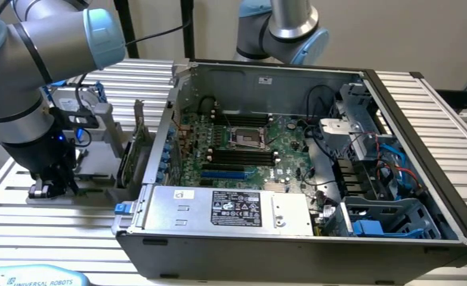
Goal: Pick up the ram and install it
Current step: 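Pick up the ram and move it above insertion slot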
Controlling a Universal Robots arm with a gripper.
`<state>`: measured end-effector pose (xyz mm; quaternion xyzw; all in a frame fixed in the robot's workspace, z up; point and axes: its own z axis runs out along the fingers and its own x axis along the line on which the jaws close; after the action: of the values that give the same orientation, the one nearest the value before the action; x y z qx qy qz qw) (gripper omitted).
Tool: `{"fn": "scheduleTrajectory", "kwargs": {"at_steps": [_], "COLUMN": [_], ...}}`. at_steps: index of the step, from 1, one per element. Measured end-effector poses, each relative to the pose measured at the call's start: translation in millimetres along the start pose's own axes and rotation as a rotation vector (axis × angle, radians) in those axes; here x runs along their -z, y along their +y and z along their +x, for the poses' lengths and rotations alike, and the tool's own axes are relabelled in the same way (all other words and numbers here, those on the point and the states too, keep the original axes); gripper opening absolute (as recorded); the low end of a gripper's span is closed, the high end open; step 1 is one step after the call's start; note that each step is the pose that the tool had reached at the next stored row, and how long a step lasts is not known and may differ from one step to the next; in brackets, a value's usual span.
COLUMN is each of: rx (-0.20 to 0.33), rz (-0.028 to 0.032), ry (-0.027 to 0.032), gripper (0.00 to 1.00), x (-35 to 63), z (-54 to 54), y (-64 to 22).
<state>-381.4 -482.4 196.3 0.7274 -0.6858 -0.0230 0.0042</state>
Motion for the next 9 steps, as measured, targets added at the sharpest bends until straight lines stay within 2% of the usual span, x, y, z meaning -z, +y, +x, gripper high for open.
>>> {"fn": "scheduleTrajectory", "kwargs": {"at_steps": [9], "rx": [-0.005], "rz": [0.0002], "ry": [-0.0001], "gripper": [0.13], "x": [0.0], "z": [0.0], "y": [0.0]}}
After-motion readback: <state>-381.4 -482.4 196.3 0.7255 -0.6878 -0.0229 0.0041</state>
